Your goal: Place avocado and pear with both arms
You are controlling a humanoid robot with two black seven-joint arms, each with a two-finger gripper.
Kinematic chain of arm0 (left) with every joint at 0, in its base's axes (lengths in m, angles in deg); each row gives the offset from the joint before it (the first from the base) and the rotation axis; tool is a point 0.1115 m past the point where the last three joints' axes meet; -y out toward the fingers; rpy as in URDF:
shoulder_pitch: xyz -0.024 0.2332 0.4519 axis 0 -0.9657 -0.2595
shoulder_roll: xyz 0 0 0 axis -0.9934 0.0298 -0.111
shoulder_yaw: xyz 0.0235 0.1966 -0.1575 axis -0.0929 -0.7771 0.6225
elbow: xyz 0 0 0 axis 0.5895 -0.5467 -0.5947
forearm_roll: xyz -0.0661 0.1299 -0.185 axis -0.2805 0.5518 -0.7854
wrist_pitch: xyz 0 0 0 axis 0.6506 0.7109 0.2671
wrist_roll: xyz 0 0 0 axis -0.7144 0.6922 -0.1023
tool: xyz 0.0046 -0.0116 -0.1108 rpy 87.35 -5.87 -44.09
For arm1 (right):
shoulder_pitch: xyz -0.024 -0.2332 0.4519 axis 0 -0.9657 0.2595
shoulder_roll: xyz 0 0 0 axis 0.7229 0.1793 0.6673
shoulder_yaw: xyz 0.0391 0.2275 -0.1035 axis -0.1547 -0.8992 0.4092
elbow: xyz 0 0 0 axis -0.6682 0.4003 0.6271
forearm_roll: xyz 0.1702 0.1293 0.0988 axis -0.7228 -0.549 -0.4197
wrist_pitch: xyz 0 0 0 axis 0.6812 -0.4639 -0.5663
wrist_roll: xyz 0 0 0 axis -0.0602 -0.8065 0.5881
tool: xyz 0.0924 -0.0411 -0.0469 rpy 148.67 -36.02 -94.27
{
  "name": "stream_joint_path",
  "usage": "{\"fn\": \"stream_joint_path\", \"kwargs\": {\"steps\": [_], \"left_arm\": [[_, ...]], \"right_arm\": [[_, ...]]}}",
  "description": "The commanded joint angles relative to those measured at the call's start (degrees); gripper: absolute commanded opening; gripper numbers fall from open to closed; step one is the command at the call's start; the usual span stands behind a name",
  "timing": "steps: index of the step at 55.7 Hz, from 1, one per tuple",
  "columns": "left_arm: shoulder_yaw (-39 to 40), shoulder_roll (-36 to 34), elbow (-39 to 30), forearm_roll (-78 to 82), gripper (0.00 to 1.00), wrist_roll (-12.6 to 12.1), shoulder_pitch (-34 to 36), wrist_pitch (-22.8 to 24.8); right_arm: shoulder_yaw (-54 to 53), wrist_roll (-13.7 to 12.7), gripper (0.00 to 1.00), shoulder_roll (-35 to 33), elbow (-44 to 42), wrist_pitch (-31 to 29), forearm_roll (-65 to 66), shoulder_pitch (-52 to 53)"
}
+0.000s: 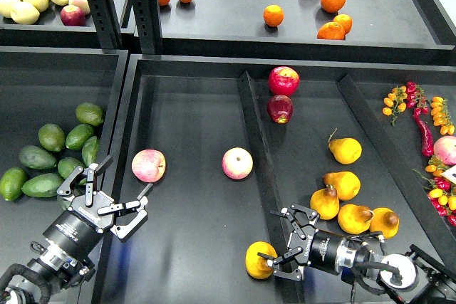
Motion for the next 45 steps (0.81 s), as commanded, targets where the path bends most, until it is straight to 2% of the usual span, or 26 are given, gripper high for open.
{"fn": "stream_joint_path", "kwargs": {"steps": [1, 45], "left_arm": [[0.0, 0.0, 0.0, 0.0, 0.99, 0.0, 0.0, 0.0], [0.0, 0.0, 0.1, 0.0, 0.99, 0.0, -0.1, 0.0]], "right_arm": [[0.4, 0.0, 0.99, -1.1, 1.8, 0.0, -0.5, -0.2], [4.4, 0.0, 0.98, -2.3, 0.3, 0.0, 1.2, -2.3]]}}
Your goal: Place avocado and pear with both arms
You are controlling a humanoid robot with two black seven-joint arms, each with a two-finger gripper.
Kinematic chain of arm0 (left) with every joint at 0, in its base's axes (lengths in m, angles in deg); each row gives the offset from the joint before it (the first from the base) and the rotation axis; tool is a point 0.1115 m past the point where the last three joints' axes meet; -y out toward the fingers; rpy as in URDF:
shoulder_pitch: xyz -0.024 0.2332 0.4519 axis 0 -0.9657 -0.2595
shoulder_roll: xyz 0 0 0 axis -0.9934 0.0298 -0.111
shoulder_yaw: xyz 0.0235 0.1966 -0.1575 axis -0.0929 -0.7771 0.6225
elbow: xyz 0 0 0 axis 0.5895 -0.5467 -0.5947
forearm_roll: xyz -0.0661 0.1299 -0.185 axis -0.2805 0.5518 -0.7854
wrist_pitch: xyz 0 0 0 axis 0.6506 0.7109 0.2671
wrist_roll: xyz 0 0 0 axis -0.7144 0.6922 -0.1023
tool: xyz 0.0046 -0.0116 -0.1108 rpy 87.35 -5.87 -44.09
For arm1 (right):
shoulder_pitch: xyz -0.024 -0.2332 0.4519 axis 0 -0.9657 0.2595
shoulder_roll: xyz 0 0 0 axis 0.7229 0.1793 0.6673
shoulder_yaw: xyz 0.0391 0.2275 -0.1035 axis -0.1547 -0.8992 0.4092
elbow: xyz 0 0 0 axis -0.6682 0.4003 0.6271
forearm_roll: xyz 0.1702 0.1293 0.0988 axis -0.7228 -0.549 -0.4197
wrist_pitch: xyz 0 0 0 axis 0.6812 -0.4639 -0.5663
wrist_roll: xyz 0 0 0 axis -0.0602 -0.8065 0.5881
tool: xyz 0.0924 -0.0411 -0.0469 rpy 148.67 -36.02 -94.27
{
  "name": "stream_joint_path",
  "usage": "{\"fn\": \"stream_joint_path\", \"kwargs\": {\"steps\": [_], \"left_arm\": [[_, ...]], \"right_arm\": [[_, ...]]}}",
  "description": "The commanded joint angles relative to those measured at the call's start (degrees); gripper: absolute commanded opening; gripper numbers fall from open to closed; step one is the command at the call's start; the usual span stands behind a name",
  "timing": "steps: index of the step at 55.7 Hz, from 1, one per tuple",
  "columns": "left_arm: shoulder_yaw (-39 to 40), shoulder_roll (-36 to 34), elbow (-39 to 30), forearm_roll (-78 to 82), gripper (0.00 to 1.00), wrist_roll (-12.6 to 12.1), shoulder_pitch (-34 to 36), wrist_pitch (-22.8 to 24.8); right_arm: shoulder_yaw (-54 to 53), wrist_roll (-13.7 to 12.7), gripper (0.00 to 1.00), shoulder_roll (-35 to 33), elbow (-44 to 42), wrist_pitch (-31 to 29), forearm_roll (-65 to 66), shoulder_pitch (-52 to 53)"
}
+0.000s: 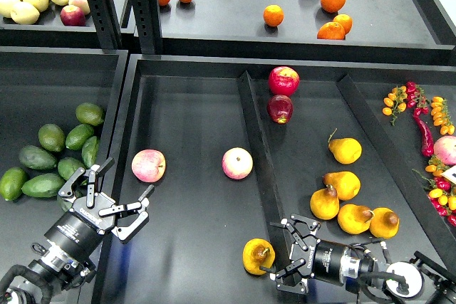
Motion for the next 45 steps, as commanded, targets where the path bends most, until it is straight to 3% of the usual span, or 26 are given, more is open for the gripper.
{"fn": "stream_joint_path", "kwargs": {"steps": [1, 45], "left_arm": [[0.0, 0.0, 0.0, 0.0, 0.99, 0.0, 0.0, 0.0], [0.1, 0.0, 0.3, 0.0, 0.99, 0.0, -0.3, 0.0]], "right_arm": [[-0.2, 0.0, 0.98, 0.5, -1.0, 0.0, 0.2, 0.1], [-0.9, 0.0, 0.94, 4.4, -6.4, 0.0, 2.2, 0.9]]}}
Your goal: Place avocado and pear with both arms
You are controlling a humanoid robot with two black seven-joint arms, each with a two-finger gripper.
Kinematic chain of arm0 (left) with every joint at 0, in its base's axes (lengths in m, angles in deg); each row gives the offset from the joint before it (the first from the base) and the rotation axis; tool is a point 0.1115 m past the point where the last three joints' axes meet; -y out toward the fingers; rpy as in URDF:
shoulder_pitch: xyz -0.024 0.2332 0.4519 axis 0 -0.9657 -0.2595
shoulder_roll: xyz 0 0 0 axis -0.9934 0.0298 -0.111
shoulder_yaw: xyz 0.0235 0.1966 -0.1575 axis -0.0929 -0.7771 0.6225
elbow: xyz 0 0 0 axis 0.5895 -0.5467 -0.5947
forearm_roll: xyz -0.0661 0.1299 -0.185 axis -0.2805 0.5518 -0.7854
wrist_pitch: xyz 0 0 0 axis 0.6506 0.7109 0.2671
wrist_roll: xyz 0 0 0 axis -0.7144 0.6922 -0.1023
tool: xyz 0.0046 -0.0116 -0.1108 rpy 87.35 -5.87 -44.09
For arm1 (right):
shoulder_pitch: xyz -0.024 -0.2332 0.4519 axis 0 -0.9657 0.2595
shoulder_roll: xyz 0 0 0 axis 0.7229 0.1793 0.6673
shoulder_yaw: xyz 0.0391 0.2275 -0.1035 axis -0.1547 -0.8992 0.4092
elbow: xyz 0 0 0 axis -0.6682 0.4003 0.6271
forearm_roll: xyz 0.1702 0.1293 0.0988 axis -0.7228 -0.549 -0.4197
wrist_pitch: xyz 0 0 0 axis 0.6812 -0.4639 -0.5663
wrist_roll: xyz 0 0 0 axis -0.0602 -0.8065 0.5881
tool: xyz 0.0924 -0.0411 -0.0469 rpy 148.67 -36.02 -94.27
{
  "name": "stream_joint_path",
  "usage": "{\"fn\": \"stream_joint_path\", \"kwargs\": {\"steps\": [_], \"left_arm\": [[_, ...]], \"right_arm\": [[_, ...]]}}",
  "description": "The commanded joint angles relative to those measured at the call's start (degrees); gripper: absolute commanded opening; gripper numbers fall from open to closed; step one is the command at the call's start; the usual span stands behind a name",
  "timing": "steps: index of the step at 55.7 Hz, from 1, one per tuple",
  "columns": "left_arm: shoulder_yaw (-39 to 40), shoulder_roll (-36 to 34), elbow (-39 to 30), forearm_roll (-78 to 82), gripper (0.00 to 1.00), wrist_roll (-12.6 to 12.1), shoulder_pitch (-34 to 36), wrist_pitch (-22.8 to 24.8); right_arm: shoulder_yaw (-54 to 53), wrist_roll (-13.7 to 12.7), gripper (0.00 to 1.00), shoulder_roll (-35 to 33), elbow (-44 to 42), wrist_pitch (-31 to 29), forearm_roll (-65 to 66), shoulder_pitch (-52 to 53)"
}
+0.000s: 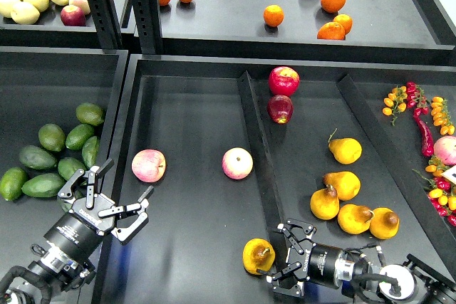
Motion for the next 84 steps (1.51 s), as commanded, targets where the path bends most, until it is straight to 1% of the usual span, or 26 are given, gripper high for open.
{"fn": "stream_joint_path", "kwargs": {"steps": [1, 13, 23, 24, 25, 32, 54, 58, 60, 64, 65, 78, 80, 84], "left_arm": [[0.0, 0.0, 0.1, 0.0, 0.99, 0.0, 0.0, 0.0], [0.0, 0.0, 0.1, 0.0, 0.99, 0.0, 0.0, 0.0], [0.0, 0.0, 0.1, 0.0, 0.99, 0.0, 0.0, 0.0], [0.0, 0.0, 0.1, 0.0, 0.99, 0.0, 0.0, 0.0], [0.0, 0.0, 0.1, 0.0, 0.99, 0.0, 0.0, 0.0], [0.0, 0.0, 0.1, 0.0, 0.99, 0.0, 0.0, 0.0], [0.0, 0.0, 0.1, 0.0, 0.99, 0.0, 0.0, 0.0], [0.0, 0.0, 0.1, 0.0, 0.99, 0.0, -0.1, 0.0], [0.0, 0.0, 0.1, 0.0, 0.99, 0.0, -0.1, 0.0], [0.0, 0.0, 0.1, 0.0, 0.99, 0.0, -0.1, 0.0], [0.0, 0.0, 0.1, 0.0, 0.99, 0.0, -0.1, 0.0], [0.0, 0.0, 0.1, 0.0, 0.99, 0.0, -0.1, 0.0], [0.0, 0.0, 0.1, 0.0, 0.99, 0.0, -0.2, 0.0], [0.0, 0.0, 0.1, 0.0, 0.99, 0.0, -0.2, 0.0]], "right_arm": [[-0.3, 0.0, 0.93, 0.4, -0.8, 0.0, 0.8, 0.1], [-0.3, 0.0, 0.9, 1.2, -1.8, 0.0, 0.8, 0.1], [-0.3, 0.0, 0.81, 1.3, -1.8, 0.0, 0.8, 0.1], [-0.3, 0.0, 0.79, 1.3, -1.9, 0.0, 0.8, 0.1], [-0.3, 0.0, 0.76, 1.3, -1.9, 0.0, 0.8, 0.1], [-0.4, 0.0, 0.68, 1.3, -1.8, 0.0, 0.8, 0.0], [-0.4, 0.0, 0.52, 1.2, -1.9, 0.0, 0.8, -0.3], [-0.4, 0.0, 0.46, 1.2, -1.8, 0.0, 0.8, -0.3], [-0.4, 0.0, 0.41, 1.3, -1.8, 0.0, 0.8, -0.4], [-0.4, 0.0, 0.27, 1.3, -1.8, 0.0, 0.6, -0.6], [-0.4, 0.0, 0.26, 1.3, -1.8, 0.0, 0.6, -0.6], [-0.4, 0.0, 0.23, 1.8, -1.7, 0.0, 0.4, -0.9], [-0.5, 0.0, 0.19, 1.8, -1.4, 0.0, 0.2, -1.3], [-0.8, 0.0, 0.17, 1.9, -1.3, 0.0, 0.0, -1.5]]}}
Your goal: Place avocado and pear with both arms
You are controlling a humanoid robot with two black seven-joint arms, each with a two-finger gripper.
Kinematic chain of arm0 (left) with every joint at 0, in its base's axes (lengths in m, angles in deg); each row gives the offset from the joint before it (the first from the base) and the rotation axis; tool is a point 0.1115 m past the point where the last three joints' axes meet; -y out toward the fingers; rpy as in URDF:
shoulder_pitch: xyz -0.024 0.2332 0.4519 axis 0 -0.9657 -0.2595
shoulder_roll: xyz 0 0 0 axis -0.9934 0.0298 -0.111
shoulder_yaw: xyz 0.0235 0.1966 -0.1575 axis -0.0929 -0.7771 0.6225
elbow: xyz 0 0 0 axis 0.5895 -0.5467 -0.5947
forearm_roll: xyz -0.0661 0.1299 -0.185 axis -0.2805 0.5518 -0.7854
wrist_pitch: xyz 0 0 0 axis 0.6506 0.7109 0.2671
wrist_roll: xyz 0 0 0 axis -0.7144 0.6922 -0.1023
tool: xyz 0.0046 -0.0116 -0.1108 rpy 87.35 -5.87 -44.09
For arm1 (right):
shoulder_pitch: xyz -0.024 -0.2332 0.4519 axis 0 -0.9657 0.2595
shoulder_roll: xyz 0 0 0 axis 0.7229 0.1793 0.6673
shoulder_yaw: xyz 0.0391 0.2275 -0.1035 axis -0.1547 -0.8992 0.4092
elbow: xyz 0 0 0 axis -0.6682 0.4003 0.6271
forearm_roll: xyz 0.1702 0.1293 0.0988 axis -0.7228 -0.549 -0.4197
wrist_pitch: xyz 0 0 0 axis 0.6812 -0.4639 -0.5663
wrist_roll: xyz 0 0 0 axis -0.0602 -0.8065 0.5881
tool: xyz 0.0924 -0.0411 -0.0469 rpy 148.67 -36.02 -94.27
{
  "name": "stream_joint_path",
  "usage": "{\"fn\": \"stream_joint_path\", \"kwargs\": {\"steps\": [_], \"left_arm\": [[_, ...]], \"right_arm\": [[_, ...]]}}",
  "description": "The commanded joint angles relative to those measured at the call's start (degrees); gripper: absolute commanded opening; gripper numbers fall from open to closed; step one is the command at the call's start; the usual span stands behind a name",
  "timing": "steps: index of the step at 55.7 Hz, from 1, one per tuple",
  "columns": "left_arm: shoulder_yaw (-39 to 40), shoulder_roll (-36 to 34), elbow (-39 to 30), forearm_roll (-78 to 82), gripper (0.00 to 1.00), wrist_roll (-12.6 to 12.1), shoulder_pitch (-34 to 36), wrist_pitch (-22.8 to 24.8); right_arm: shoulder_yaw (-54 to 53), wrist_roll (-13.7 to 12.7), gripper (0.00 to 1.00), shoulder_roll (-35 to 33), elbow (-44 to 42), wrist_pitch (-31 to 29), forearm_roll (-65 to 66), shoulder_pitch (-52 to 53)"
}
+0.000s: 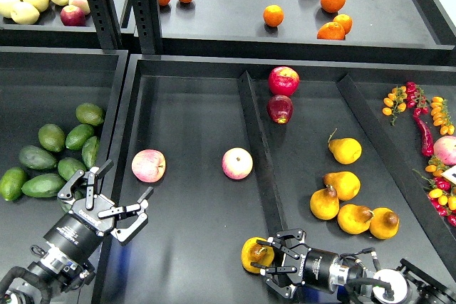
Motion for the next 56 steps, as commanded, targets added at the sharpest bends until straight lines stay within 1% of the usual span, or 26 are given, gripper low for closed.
{"fn": "stream_joint_path", "kwargs": {"steps": [1, 20, 32, 38, 47, 50, 51, 56], "left_arm": [[0.0, 0.0, 0.0, 0.0, 0.99, 0.0, -0.1, 0.0], [0.0, 0.0, 0.0, 0.0, 0.99, 0.0, -0.1, 0.0], [-0.1, 0.0, 0.0, 0.0, 0.99, 0.0, -0.1, 0.0], [0.0, 0.0, 0.0, 0.0, 0.99, 0.0, -0.1, 0.0], [-0.1, 0.0, 0.0, 0.0, 0.99, 0.0, -0.2, 0.0], [-0.1, 0.0, 0.0, 0.0, 0.99, 0.0, -0.2, 0.0], [-0.1, 0.0, 0.0, 0.0, 0.99, 0.0, -0.2, 0.0], [-0.1, 0.0, 0.0, 0.0, 0.99, 0.0, -0.2, 0.0]], "right_arm": [[-0.6, 0.0, 0.17, 0.3, 0.3, 0.0, -0.3, -0.4], [-2.2, 0.0, 0.15, 0.6, 2.4, 0.0, -5.3, 0.1], [-6.0, 0.0, 0.16, -0.8, 5.0, 0.0, -7.4, 1.3], [-8.0, 0.0, 0.16, -3.7, 6.8, 0.0, -9.6, 1.8], [-8.6, 0.0, 0.16, -10.8, 10.2, 0.0, -11.9, 1.9], [-8.7, 0.0, 0.16, -12.7, 10.9, 0.0, -12.6, 1.4], [-8.7, 0.0, 0.16, -14.6, 11.5, 0.0, -12.9, 0.5], [-8.6, 0.0, 0.16, -16.9, 12.2, 0.0, -13.0, -1.4]]}}
